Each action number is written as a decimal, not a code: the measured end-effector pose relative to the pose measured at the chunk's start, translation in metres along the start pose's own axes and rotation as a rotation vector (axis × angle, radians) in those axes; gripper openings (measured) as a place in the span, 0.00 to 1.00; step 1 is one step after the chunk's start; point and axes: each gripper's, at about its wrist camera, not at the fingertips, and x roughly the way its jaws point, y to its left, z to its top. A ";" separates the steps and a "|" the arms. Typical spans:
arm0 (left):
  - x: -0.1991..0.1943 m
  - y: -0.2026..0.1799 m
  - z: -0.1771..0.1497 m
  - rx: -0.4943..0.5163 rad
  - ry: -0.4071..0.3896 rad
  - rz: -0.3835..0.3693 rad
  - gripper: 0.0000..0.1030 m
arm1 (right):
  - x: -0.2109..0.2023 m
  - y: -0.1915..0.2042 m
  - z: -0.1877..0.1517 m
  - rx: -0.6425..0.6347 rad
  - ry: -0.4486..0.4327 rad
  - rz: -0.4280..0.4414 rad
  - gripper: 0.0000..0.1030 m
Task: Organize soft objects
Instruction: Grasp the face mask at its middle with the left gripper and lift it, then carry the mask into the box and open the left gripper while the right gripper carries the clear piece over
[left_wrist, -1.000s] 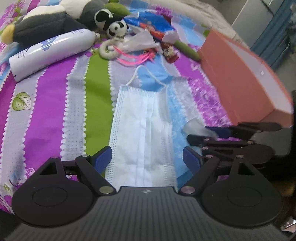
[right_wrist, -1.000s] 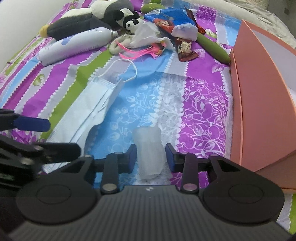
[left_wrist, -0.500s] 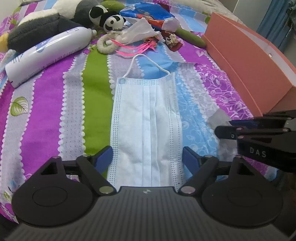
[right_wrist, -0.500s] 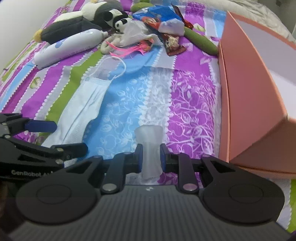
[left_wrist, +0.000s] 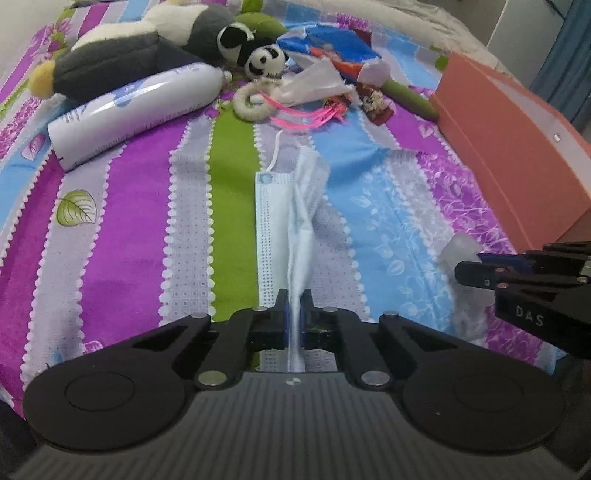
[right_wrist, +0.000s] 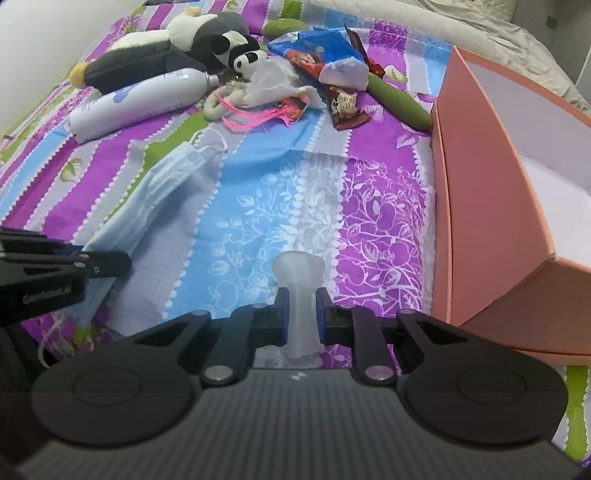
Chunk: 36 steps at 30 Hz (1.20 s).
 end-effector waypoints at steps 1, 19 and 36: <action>-0.004 -0.001 0.000 -0.001 -0.008 -0.005 0.06 | -0.002 0.000 0.000 0.003 -0.004 0.000 0.17; -0.087 -0.021 0.010 -0.016 -0.139 -0.106 0.06 | -0.090 0.006 0.010 0.057 -0.200 -0.040 0.17; -0.163 -0.049 0.012 0.010 -0.247 -0.174 0.06 | -0.166 0.004 0.003 0.120 -0.344 -0.040 0.17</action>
